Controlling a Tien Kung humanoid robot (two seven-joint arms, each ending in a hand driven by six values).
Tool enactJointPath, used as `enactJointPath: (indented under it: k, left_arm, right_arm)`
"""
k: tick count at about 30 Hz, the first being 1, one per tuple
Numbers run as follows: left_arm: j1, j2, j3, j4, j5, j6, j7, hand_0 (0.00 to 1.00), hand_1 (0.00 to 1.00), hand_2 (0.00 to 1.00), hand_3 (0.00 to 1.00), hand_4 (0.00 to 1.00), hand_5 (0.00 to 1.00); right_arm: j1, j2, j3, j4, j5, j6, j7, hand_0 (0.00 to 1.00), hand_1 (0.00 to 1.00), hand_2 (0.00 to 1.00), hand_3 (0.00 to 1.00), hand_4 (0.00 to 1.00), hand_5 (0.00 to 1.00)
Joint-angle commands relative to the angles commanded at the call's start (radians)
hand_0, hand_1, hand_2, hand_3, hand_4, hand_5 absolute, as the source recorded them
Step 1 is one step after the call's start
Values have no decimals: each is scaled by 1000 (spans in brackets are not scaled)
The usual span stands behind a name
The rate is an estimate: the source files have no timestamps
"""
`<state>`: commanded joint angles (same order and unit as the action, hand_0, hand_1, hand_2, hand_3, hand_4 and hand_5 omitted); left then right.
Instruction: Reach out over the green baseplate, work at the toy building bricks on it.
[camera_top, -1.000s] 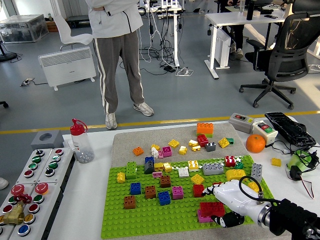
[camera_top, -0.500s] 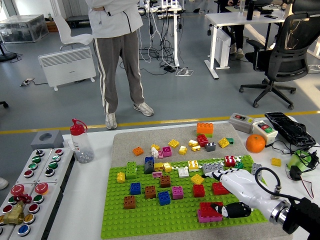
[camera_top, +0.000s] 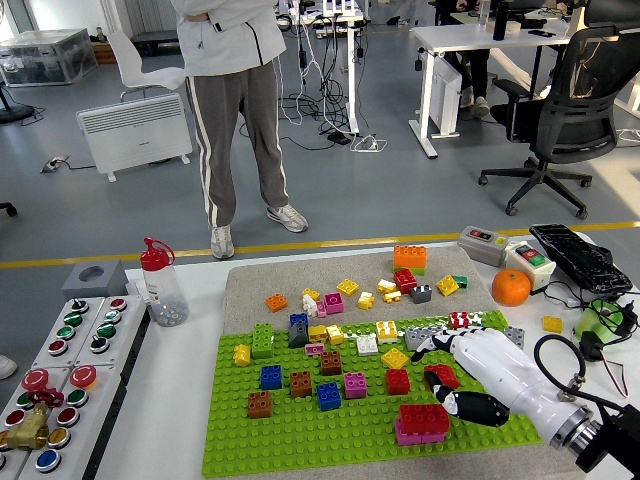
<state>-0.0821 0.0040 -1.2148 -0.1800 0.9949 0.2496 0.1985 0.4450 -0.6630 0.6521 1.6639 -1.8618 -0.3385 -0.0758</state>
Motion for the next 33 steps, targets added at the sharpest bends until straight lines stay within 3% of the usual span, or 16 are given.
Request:
enactJointPath:
  k: [17, 33]
  left_arm:
    - [7, 0, -1, 0, 6, 0, 2, 666, 613, 569, 454, 239, 998]
    - [3, 0, 3, 0, -6, 0, -2, 665, 612, 569, 454, 238, 998]
  right_arm:
    - [44, 27, -123, -41, -6, 57, -33, 611, 643, 632, 586, 309, 180]
    - [56, 32, -146, -46, -6, 73, -32, 597, 634, 624, 584, 314, 183]
